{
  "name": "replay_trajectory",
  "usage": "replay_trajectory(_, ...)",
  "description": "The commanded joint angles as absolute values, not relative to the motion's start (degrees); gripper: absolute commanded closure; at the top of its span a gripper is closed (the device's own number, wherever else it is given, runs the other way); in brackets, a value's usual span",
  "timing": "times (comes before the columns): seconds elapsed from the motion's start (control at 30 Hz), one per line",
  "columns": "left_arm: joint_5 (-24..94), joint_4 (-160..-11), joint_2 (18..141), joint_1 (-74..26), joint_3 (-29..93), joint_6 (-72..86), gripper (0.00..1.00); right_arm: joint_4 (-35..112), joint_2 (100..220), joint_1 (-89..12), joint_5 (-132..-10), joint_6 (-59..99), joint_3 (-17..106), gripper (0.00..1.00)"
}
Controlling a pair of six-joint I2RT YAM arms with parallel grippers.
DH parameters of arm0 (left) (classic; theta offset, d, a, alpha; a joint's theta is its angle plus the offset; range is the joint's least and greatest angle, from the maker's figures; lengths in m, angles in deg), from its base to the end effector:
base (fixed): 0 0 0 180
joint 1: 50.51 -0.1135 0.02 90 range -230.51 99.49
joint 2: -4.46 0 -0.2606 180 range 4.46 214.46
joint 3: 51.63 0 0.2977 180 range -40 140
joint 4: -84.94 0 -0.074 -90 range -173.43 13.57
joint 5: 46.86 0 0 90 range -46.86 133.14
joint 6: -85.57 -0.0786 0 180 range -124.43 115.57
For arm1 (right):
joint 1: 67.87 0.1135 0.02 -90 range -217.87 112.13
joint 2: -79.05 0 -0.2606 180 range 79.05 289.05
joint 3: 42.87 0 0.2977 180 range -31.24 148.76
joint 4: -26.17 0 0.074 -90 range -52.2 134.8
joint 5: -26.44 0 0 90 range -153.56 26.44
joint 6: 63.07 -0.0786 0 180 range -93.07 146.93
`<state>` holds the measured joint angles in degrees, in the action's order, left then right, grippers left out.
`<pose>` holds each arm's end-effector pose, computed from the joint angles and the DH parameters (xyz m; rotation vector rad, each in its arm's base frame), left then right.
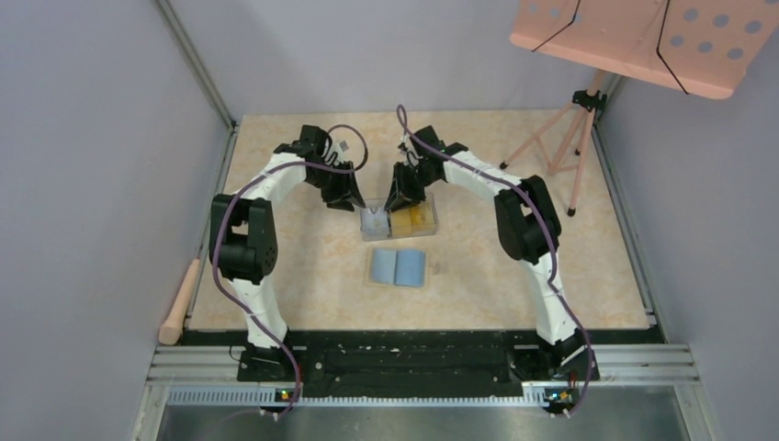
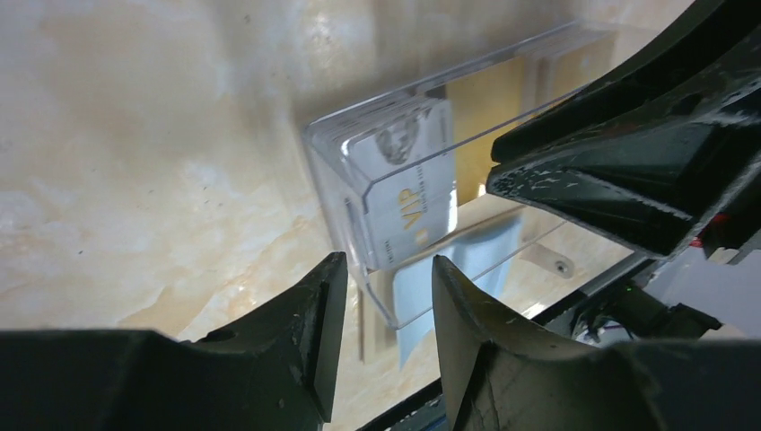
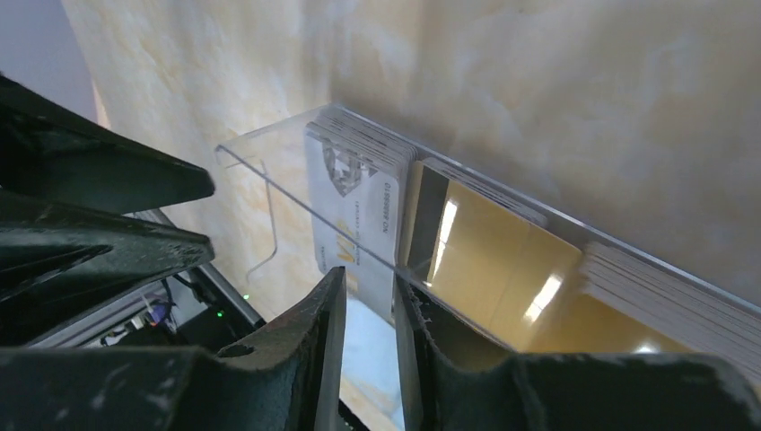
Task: Put the credit cards into the card holder
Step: Pick up the credit card from the storage box.
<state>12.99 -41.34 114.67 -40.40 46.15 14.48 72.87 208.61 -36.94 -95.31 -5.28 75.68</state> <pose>0.4441 -0.1193 0.1641 -0.0549 2.7498 -0.8613 0.4535 0.3199 0.1385 -0.1954 2.7491 1.0818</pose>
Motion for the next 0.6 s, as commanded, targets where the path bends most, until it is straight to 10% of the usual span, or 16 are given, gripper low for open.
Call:
replay_trajectory(0.0,17.01,-36.51,115.4,-40.23,47.51,9.04,0.54,74.28,211.1,-34.52,-96.3,-6.75,78.84,0.71)
replay_trajectory(0.57,19.28,-36.65,119.14,-37.77,47.21,7.1,0.58,84.16,215.41,-32.45,-86.01,-1.02,86.63,0.64)
